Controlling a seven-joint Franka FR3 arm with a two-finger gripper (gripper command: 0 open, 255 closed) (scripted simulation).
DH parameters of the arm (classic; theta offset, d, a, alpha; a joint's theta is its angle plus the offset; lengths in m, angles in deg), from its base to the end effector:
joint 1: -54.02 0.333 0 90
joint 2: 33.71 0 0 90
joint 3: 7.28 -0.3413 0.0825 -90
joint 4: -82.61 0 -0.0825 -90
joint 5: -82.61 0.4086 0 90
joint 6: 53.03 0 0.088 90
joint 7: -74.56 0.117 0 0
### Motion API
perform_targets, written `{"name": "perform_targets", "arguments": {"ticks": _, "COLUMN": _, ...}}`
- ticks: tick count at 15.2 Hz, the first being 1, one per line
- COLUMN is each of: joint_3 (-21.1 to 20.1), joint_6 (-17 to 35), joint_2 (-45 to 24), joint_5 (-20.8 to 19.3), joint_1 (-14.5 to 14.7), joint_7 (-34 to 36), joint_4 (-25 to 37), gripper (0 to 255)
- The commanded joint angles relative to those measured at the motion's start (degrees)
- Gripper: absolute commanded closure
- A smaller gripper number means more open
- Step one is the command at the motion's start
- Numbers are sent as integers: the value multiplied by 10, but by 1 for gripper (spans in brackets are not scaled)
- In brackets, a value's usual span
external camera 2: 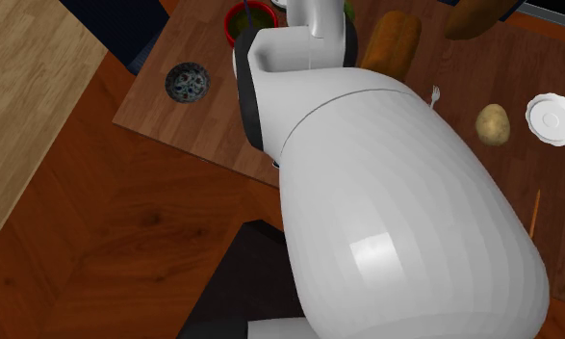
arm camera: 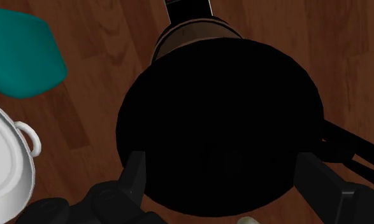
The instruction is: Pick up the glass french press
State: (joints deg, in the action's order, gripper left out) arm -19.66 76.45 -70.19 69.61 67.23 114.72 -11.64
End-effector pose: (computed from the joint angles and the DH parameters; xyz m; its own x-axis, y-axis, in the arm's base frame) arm 0.6600 0.2871 0.2439 0.9885 -0.1491 0.0264 -0.1501 -0.9879 0.0385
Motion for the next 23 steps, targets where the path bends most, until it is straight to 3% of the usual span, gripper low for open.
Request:
{"name": "perform_targets", "arguments": {"ticks": 1, "joint_3": 0, "joint_6": 2, "joint_2": -2, "joint_5": -1, "joint_1": 0, "joint_7": 1, "joint_4": -1, "gripper": 255}}
{"name": "perform_targets", "arguments": {"ticks": 10, "joint_3": 0, "joint_6": 2, "joint_2": -2, "joint_5": -1, "joint_1": 1, "joint_7": 1, "joint_4": 1, "gripper": 255}}
{"name": "perform_targets", "arguments": {"ticks": 23, "joint_3": -10, "joint_6": -69, "joint_2": 52, "joint_5": 16, "joint_1": -5, "joint_7": -12, "joint_4": 18, "gripper": 255}}
